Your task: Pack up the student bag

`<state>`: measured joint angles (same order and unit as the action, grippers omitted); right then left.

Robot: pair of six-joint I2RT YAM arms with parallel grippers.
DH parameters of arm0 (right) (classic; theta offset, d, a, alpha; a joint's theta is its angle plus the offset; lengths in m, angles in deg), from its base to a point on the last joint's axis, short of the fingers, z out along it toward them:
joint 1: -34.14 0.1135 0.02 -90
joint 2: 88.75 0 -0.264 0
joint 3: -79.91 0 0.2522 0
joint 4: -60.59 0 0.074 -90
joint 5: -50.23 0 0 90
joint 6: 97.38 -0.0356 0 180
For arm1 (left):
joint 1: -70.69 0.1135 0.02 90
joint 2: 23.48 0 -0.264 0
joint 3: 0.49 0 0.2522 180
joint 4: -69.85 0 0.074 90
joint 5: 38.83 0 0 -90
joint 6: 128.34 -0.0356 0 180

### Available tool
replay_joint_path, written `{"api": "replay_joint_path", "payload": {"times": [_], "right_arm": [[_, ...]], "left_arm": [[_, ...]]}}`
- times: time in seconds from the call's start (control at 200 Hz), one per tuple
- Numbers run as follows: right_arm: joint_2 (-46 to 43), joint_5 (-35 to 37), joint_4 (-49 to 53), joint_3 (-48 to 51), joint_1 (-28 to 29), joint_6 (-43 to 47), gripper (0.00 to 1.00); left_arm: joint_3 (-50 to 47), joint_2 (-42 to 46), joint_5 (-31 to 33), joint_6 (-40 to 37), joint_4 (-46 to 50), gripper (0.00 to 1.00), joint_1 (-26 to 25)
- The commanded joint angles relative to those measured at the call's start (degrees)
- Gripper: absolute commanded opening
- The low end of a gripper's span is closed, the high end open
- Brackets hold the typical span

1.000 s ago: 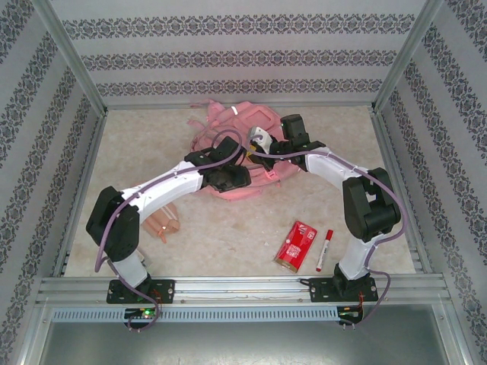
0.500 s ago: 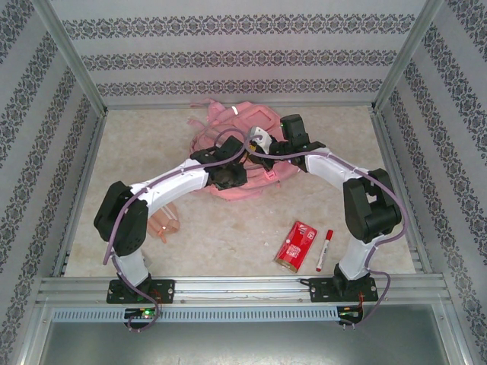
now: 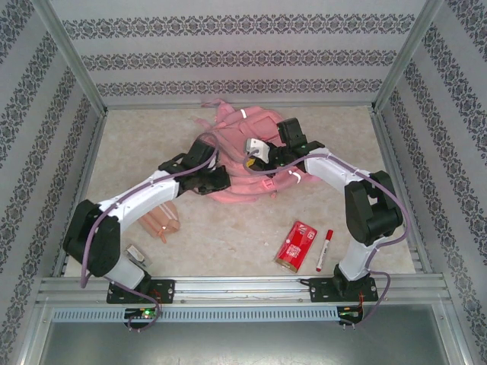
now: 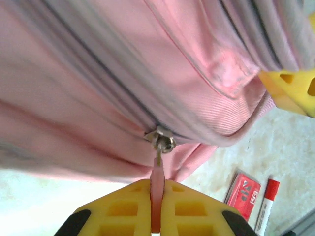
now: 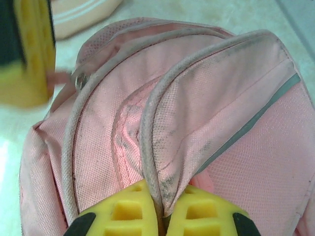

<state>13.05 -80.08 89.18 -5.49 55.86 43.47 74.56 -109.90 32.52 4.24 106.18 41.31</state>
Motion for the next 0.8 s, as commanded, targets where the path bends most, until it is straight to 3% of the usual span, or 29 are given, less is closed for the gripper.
{"api": "replay_joint_path", "payload": {"times": [0.0,0.165,0.275,0.36,0.435,0.585,0.69,0.794], "right_arm": [[-2.28,2.23,5.77,-0.09,-3.26,6.11,0.00],[-2.40,-0.56,5.46,-0.82,-3.52,4.24,0.00],[-2.31,-3.71,2.82,-0.81,-3.00,-0.34,0.00],[-2.22,-4.44,1.60,-0.49,-2.16,-2.04,0.00],[-2.22,-3.97,2.39,-0.30,-1.68,-1.96,0.00],[-3.69,-4.67,7.96,1.12,-3.43,5.21,0.00],[-4.84,-0.47,15.47,1.32,-5.10,14.23,0.00],[-5.70,5.59,16.45,2.99,-5.64,17.94,0.00]], "left_arm": [[-3.64,4.88,-3.46,-4.39,-3.84,0.06,3.77],[-5.43,6.18,-6.29,-13.49,-4.71,0.02,4.01],[-6.37,6.03,-11.00,-16.50,-9.23,0.08,3.23],[-7.31,6.72,-9.86,-19.39,-10.46,0.02,2.69],[-8.41,7.73,-4.94,-20.93,-9.84,0.00,2.98],[-9.46,7.05,1.29,-22.65,-9.35,0.00,7.66],[-8.24,4.39,0.35,-23.47,-10.13,0.00,12.12],[-5.19,1.88,-2.38,-29.71,-10.50,0.00,12.50]]}}
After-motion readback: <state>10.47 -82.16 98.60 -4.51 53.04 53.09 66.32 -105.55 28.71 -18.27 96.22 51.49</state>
